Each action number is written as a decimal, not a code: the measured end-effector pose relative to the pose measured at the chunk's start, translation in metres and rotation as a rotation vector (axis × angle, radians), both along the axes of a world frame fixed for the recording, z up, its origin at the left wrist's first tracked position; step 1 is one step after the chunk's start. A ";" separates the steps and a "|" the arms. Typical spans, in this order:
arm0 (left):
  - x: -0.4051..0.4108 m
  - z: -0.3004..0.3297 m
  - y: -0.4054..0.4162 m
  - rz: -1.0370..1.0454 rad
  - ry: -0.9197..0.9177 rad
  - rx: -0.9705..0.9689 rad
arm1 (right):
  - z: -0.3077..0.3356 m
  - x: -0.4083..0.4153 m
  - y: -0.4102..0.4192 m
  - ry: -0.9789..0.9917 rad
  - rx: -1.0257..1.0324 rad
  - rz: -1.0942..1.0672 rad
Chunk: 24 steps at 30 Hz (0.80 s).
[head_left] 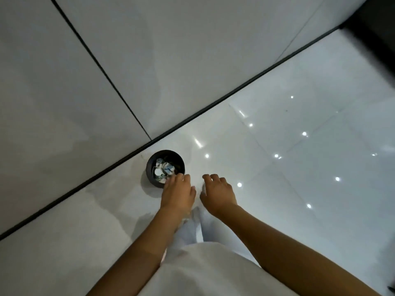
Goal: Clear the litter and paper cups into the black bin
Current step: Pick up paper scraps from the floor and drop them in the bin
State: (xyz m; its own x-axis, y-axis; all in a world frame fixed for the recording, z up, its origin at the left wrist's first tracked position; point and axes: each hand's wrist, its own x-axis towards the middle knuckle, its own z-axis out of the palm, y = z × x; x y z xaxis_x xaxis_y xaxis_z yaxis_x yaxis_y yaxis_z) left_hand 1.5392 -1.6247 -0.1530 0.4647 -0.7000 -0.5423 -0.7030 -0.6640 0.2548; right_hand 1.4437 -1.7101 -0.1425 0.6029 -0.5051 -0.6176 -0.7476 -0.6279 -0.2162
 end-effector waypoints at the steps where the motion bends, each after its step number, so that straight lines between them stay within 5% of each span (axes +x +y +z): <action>1: -0.010 0.009 0.002 -0.047 0.004 0.009 | 0.006 -0.015 0.008 0.003 0.000 -0.058; 12: -0.171 0.074 -0.031 -0.703 0.005 -0.049 | 0.053 -0.236 0.058 -0.020 -0.070 -0.789; 24: -0.488 0.088 -0.017 -1.202 0.007 -0.107 | 0.076 -0.537 0.135 -0.036 -0.100 -1.256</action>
